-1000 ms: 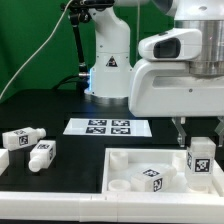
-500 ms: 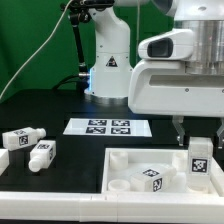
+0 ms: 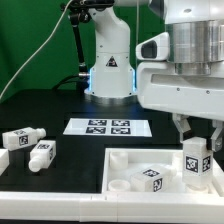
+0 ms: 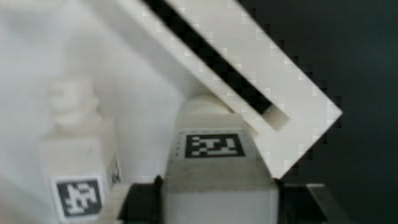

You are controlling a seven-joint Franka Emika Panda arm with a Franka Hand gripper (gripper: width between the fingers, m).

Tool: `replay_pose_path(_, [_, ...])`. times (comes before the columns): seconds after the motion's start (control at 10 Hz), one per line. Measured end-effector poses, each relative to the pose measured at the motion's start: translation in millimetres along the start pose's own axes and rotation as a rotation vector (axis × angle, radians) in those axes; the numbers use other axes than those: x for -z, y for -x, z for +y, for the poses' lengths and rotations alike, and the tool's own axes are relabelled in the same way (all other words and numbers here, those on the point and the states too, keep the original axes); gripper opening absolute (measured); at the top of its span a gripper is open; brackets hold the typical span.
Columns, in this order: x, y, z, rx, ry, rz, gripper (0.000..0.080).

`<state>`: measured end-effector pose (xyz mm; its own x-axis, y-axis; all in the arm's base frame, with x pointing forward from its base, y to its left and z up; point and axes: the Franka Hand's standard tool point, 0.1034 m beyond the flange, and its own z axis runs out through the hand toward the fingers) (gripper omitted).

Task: Assemble one leg

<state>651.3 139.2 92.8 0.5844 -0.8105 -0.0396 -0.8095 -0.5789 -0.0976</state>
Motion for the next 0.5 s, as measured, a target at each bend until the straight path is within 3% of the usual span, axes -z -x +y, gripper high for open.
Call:
replay_pose_path(0.2, [-1.8,12.9,-7.0,-0.246,0.013,-0.014,0.0281])
replay_pose_path(0.4, [-1.9,13.4,-8.6,-0.338,0.011,-0.017,0.0281])
replay_pose_path(0.5, [-2.0,13.8,-8.6,-0.327,0.012,-0.017,0.0363])
